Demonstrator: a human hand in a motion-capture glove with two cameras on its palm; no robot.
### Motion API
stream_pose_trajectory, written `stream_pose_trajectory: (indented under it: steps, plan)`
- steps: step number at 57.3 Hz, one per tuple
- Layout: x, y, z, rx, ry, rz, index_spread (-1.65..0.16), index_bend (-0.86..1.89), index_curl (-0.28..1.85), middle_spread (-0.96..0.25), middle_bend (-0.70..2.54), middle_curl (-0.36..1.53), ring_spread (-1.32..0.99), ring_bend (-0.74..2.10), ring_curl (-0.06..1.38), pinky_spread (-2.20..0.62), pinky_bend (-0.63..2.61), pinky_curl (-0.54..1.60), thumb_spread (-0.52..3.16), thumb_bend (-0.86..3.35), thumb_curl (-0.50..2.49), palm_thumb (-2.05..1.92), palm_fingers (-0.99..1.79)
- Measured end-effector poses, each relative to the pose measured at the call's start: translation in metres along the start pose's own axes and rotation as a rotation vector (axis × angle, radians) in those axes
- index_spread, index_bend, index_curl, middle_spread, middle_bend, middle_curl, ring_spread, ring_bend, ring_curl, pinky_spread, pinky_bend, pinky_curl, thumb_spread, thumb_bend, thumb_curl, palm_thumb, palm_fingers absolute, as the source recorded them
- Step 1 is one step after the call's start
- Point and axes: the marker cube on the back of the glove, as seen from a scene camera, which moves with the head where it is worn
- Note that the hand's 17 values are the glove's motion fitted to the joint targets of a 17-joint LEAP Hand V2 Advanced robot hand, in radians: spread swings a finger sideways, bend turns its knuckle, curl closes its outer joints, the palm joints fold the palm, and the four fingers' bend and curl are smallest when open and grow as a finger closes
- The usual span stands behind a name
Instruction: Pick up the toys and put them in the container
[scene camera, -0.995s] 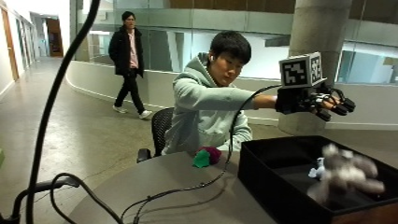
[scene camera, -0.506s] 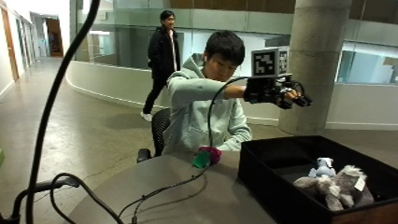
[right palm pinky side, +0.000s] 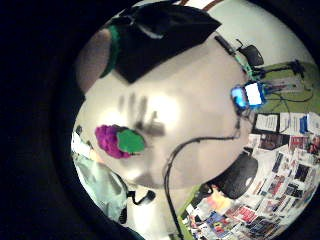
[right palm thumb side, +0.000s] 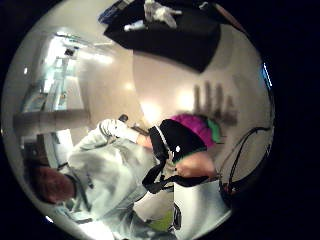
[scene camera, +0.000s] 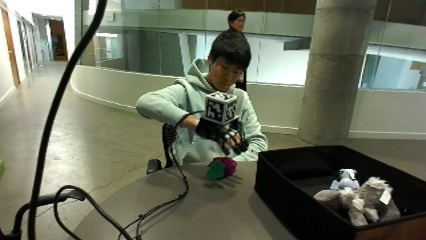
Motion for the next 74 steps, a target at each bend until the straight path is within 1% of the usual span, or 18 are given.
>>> stream_pose_trajectory:
  steps: [2,3,10,15,19,21,23,26,30,36,37,43,47,52,58,64,69,74]
  plan:
    - [-0.030,0.018,0.033,0.014,-0.014,-0.011,-0.28,0.16,0.47,-0.05,0.20,0.41,-0.07,0.27,0.29,0.03,0.70,0.34,1.31,-0.01,0.35,0.11,0.05]
    - [-0.037,0.023,0.046,0.004,-0.012,-0.012,-0.28,0.14,0.46,-0.05,0.20,0.41,-0.08,0.31,0.30,0.03,0.72,0.34,1.31,-0.01,0.35,0.11,0.10]
    - [-0.067,0.045,0.124,-0.060,0.001,-0.022,-0.27,0.14,0.43,-0.05,0.19,0.41,-0.08,0.38,0.32,0.03,0.78,0.36,1.30,-0.01,0.34,0.14,0.14]
    - [-0.075,0.046,0.152,0.022,0.007,-0.021,-0.27,0.10,0.39,-0.06,0.21,0.41,-0.10,0.50,0.35,0.01,0.85,0.37,1.28,-0.01,0.34,0.16,0.24]
    - [-0.057,0.032,0.150,0.159,0.019,-0.060,-0.25,0.06,0.34,-0.09,0.30,0.44,-0.16,0.68,0.37,-0.09,0.91,0.37,1.29,0.01,0.34,0.20,0.50]
    - [-0.047,0.024,0.145,0.210,0.023,-0.077,-0.24,0.04,0.31,-0.11,0.38,0.46,-0.20,0.78,0.39,-0.17,0.95,0.37,1.31,0.03,0.35,0.25,0.72]
    - [-0.042,0.020,0.142,0.242,0.015,-0.086,-0.23,0.05,0.28,-0.13,0.47,0.49,-0.23,0.87,0.41,-0.23,0.95,0.37,1.33,0.05,0.37,0.29,0.90]
    - [-0.045,0.015,0.142,0.272,-0.001,-0.102,-0.21,0.08,0.27,-0.15,0.53,0.53,-0.26,1.00,0.46,-0.29,0.97,0.38,1.33,0.09,0.40,0.39,1.05]
    - [-0.043,0.007,0.139,0.261,-0.027,-0.112,-0.20,0.12,0.28,-0.18,0.60,0.58,-0.28,1.11,0.52,-0.33,0.99,0.41,1.26,0.12,0.45,0.49,1.12]
    - [-0.054,0.002,0.141,0.150,-0.150,-0.089,-0.20,0.19,0.31,-0.21,0.70,0.64,-0.30,1.21,0.57,-0.36,1.01,0.44,1.12,0.12,0.52,0.57,1.17]
    - [-0.054,0.000,0.139,0.134,-0.165,-0.085,-0.20,0.24,0.33,-0.21,0.73,0.66,-0.30,1.20,0.57,-0.37,1.01,0.44,1.08,0.12,0.54,0.59,1.22]
    - [-0.050,-0.010,0.118,0.048,-0.223,-0.083,-0.21,0.44,0.41,-0.22,0.86,0.72,-0.30,1.24,0.59,-0.38,1.01,0.46,0.92,0.10,0.61,0.61,1.29]
    - [-0.061,-0.010,0.098,0.020,-0.241,-0.095,-0.20,0.53,0.46,-0.22,0.92,0.75,-0.30,1.29,0.60,-0.38,1.02,0.48,0.83,0.09,0.66,0.62,1.27]
    - [-0.071,-0.011,0.063,0.029,-0.215,-0.106,-0.19,0.61,0.53,-0.23,0.98,0.78,-0.30,1.33,0.61,-0.39,1.05,0.50,0.74,0.08,0.71,0.62,1.23]
    - [-0.056,-0.036,-0.003,0.070,-0.187,-0.064,-0.18,0.67,0.59,-0.22,1.04,0.81,-0.29,1.37,0.62,-0.39,1.07,0.52,0.65,0.07,0.76,0.63,1.19]
    - [-0.003,-0.080,-0.080,0.186,-0.089,-0.060,-0.18,0.70,0.64,-0.22,1.07,0.83,-0.28,1.41,0.62,-0.40,1.09,0.54,0.59,0.06,0.81,0.63,1.16]
    - [-0.012,-0.101,-0.117,0.324,-0.037,0.045,-0.17,0.70,0.68,-0.21,1.08,0.84,-0.28,1.43,0.62,-0.39,1.10,0.55,0.55,0.05,0.85,0.62,1.13]
    - [-0.024,-0.124,-0.152,0.448,-0.053,0.084,-0.17,0.66,0.70,-0.21,1.06,0.84,-0.27,1.39,0.61,-0.39,1.15,0.56,0.55,0.02,0.87,0.60,1.06]
